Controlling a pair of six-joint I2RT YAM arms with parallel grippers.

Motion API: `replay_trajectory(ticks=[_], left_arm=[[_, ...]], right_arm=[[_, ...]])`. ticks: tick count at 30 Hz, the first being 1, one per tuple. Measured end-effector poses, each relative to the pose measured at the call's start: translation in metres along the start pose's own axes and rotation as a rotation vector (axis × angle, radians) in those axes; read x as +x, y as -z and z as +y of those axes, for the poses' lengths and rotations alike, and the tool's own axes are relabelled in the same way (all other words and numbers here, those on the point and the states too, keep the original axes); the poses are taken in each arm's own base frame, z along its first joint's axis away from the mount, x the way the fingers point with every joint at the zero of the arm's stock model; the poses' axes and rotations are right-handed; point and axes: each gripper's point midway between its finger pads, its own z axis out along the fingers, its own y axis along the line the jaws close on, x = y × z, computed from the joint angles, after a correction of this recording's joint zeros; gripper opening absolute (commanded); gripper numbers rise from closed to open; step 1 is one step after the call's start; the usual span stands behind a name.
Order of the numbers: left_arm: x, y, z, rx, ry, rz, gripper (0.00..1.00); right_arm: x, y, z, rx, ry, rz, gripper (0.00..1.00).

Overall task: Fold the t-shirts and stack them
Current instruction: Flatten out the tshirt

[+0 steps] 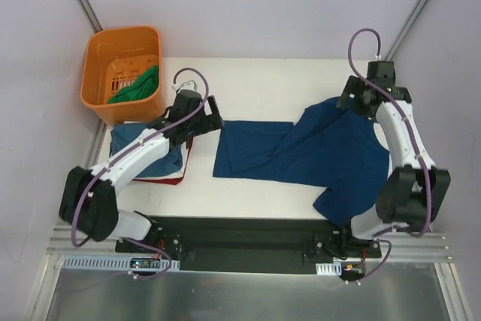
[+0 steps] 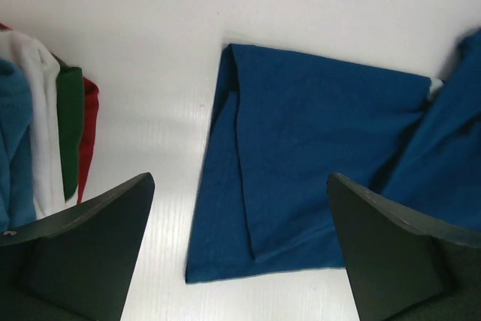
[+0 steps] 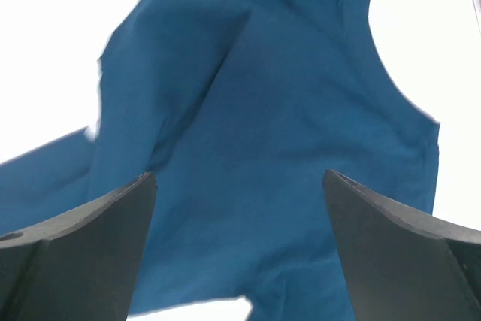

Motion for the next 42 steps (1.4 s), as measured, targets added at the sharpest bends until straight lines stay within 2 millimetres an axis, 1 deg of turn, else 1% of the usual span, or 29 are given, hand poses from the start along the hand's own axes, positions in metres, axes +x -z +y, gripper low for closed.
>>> replay_trajectory(ticks=[2, 3, 5, 7, 9, 10, 12, 13, 15, 16, 18, 20, 23, 25, 28, 29, 30, 31, 35, 36, 37, 42], left_arm=[[0.011, 0.014, 0.001, 0.040, 0.017, 0.014, 0.99], [0.021, 0.020, 0.004, 0.056, 0.028, 0.029, 0.99], [0.043, 0.028, 0.012, 0.069, 0.044, 0.068, 0.99], [0.069, 0.033, 0.019, 0.073, 0.053, 0.119, 0.99], [0.093, 0.036, 0.023, 0.075, 0.055, 0.166, 0.99], [0.105, 0.036, 0.026, 0.070, 0.055, 0.190, 0.98], [0.124, 0.036, 0.032, 0.057, 0.062, 0.232, 0.90], [0.131, 0.036, 0.034, 0.051, 0.065, 0.247, 0.82], [0.140, 0.034, 0.041, 0.029, 0.082, 0.270, 0.73], [0.143, 0.032, 0.042, 0.020, 0.092, 0.277, 0.65], [0.147, 0.026, 0.044, 0.004, 0.105, 0.292, 0.60], [0.152, 0.021, 0.046, -0.014, 0.118, 0.308, 0.51], [0.161, 0.014, 0.051, -0.042, 0.122, 0.335, 0.48], [0.166, 0.011, 0.053, -0.054, 0.122, 0.352, 0.44], [0.166, 0.007, 0.047, -0.043, 0.131, 0.356, 0.35], [0.166, 0.005, 0.044, -0.040, 0.131, 0.359, 0.30], [0.167, 0.003, 0.042, -0.038, 0.131, 0.362, 0.22], [0.167, 0.001, 0.039, -0.036, 0.132, 0.364, 0.18], [0.171, -0.008, 0.029, -0.027, 0.120, 0.385, 0.10], [0.172, -0.010, 0.024, -0.019, 0.115, 0.387, 0.06], [0.173, -0.011, 0.021, -0.012, 0.111, 0.389, 0.00], [0.179, -0.011, 0.011, 0.016, 0.103, 0.403, 0.00]], right_arm=[[0.009, 0.027, 0.000, -0.035, -0.007, -0.040, 0.96], [0.014, 0.039, -0.001, -0.050, -0.017, -0.067, 0.96], [0.030, 0.062, -0.007, -0.073, -0.040, -0.110, 0.96], [0.049, 0.077, -0.013, -0.090, -0.067, -0.143, 0.96], [0.077, 0.086, -0.021, -0.103, -0.095, -0.149, 0.96], [0.091, 0.088, -0.024, -0.110, -0.111, -0.149, 0.96], [0.117, 0.091, -0.029, -0.126, -0.136, -0.144, 0.96], [0.129, 0.092, -0.032, -0.130, -0.146, -0.134, 0.96], [0.144, 0.095, -0.034, -0.138, -0.158, -0.122, 0.96], [0.149, 0.097, -0.035, -0.140, -0.163, -0.119, 0.96], [0.152, 0.102, -0.037, -0.143, -0.164, -0.123, 0.96], [0.156, 0.105, -0.039, -0.141, -0.163, -0.120, 0.96], [0.162, 0.110, -0.042, -0.136, -0.161, -0.115, 0.96], [0.164, 0.112, -0.044, -0.132, -0.161, -0.116, 0.96], [0.167, 0.115, -0.046, -0.131, -0.162, -0.117, 0.96], [0.167, 0.115, -0.046, -0.133, -0.162, -0.119, 0.96], [0.168, 0.115, -0.045, -0.134, -0.162, -0.119, 0.96], [0.168, 0.115, -0.045, -0.134, -0.162, -0.117, 0.96], [0.173, 0.113, -0.046, -0.129, -0.160, -0.100, 0.96], [0.174, 0.113, -0.047, -0.128, -0.159, -0.097, 0.96], [0.174, 0.113, -0.047, -0.125, -0.159, -0.094, 0.96], [0.178, 0.112, -0.049, -0.116, -0.159, -0.088, 0.96]])
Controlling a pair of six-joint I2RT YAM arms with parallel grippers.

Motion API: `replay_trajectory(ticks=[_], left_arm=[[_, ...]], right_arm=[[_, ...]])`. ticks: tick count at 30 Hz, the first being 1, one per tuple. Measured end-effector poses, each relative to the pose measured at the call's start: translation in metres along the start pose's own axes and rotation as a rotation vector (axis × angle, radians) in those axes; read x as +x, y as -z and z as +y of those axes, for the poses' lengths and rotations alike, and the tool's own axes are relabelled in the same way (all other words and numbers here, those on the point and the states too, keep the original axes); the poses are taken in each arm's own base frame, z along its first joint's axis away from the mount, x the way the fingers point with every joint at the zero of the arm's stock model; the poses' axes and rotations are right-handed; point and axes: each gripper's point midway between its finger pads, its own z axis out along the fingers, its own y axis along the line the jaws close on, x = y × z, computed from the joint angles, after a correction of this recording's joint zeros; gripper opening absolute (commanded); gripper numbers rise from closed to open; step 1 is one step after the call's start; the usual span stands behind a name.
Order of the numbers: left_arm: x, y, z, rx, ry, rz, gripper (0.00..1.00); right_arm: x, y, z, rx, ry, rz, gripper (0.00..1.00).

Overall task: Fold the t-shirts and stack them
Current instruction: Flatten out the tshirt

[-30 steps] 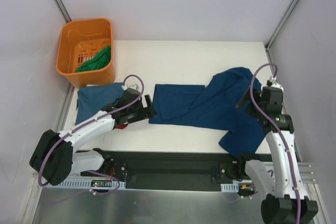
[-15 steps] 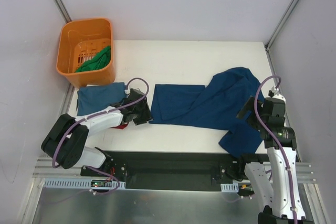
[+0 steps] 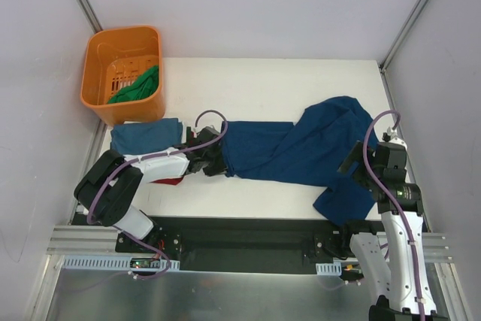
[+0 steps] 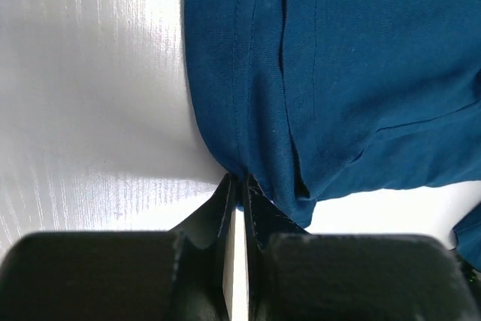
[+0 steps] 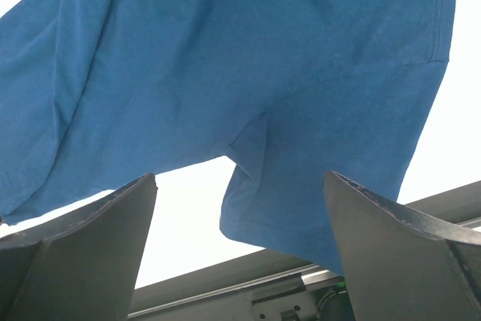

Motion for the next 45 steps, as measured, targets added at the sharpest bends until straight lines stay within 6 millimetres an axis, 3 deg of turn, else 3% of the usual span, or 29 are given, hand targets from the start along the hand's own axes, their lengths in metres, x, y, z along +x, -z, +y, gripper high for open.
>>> replay_trajectory(ticks=[6, 11, 14, 18, 24, 33, 39, 45], left_arm=[[0.007, 0.009, 0.005, -0.006, -0.021, -0.015, 0.00], [-0.003, 0.038, 0.016, -0.010, -0.025, -0.131, 0.00], [-0.011, 0.046, 0.020, -0.010, -0.021, -0.191, 0.00], [-0.007, 0.045, 0.033, -0.047, -0.020, -0.195, 0.00], [-0.008, 0.043, 0.044, -0.086, -0.020, -0.219, 0.00], [-0.014, 0.044, 0.047, -0.101, -0.062, -0.247, 0.00], [-0.025, 0.036, 0.054, -0.151, -0.095, -0.253, 0.00], [-0.051, 0.027, 0.047, -0.189, -0.116, -0.275, 0.00]], right_arm=[[0.011, -0.002, -0.001, 0.007, 0.004, 0.057, 0.96], [0.038, -0.014, 0.005, -0.020, -0.012, 0.207, 0.96], [0.061, -0.028, -0.003, 0.032, -0.027, 0.328, 0.96], [0.086, -0.049, -0.011, 0.108, -0.042, 0.472, 0.96], [0.100, -0.085, -0.015, 0.198, -0.042, 0.631, 0.96], [0.067, -0.136, 0.004, 0.284, -0.059, 0.743, 0.97], [0.021, -0.183, 0.036, 0.235, -0.049, 0.688, 0.97], [-0.028, -0.232, 0.075, 0.141, -0.032, 0.618, 0.96]])
